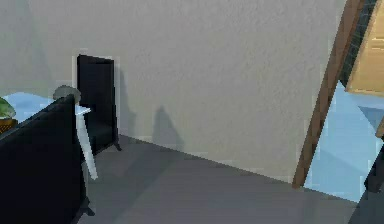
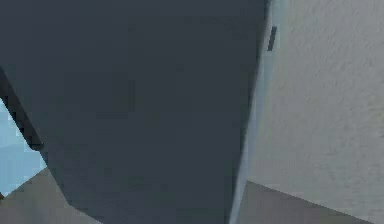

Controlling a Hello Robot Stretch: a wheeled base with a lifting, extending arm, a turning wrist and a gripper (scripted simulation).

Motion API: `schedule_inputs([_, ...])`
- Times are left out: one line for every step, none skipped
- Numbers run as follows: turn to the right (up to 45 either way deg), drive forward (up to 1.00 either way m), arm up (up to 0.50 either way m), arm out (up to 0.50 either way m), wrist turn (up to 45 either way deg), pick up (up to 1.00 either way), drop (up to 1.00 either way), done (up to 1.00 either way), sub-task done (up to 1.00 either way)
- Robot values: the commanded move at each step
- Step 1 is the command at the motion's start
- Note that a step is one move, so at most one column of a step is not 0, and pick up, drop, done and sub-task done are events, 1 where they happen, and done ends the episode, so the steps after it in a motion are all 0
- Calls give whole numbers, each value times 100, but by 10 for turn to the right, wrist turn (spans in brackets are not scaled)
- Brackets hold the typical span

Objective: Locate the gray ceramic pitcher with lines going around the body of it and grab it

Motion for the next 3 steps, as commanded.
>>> schedule_inputs([-30,0,0,0,0,0,0,0,0])
schedule_inputs([0,95,0,0,0,0,0,0,0])
schedule_inputs([-450,0,0,0,0,0,0,0,0])
